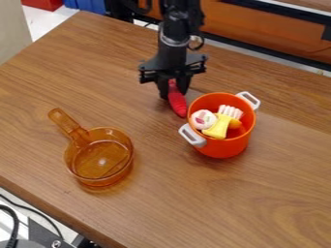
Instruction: Moving the fork to the upper side.
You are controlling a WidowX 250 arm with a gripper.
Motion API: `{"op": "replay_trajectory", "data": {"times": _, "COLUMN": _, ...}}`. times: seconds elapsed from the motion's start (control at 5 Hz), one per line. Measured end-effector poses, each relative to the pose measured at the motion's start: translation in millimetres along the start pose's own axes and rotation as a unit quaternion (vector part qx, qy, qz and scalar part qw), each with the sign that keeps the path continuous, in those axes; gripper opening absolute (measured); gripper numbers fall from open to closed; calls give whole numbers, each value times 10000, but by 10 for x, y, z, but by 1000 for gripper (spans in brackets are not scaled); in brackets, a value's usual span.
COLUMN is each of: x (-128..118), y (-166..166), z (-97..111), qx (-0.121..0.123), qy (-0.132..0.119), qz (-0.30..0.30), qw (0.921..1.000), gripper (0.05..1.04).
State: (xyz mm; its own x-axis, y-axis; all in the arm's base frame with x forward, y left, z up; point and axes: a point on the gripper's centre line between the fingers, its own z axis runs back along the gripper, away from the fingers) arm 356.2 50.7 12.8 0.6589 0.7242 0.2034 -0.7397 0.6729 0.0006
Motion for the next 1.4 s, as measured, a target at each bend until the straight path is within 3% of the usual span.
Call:
{"op": "replay_trajectory", "data": {"times": 0.2, "x": 10, "y": 27, "z": -6, "qx": -21, "qy": 67, "qz": 153, "qw": 9999, "gripper": 412}}
{"op": "replay_trajectory", "data": {"times": 0.6, "x": 93, "y": 98, "z": 73, "qx": 12, "qy": 361, "qz": 255, "qw": 9990, "gripper": 941}}
{"op": "replay_trajectory", "data": {"times": 0.8, "x": 93, "y": 139, "z": 234, "qx": -72, "qy": 492, "qz": 209, "qw": 9985, "gripper": 998}}
{"op": "replay_trajectory", "data": {"times": 1.0, "x": 139, "y": 233, "z": 410, "qx": -119, "qy": 326, "qz": -37, "qw": 9994, "gripper": 997}}
{"op": "replay_trajectory", "data": {"times": 1.2, "x": 105, "y": 539, "z": 411, "qx": -178, "qy": 262, "qz": -659, "qw": 9973, "gripper": 997}}
{"op": "replay_trajectory", "data": {"times": 1.4, "x": 126, "y": 956, "z": 482, "qx": -208, "qy": 5, "qz": -1444, "qw": 9893, "gripper": 997}}
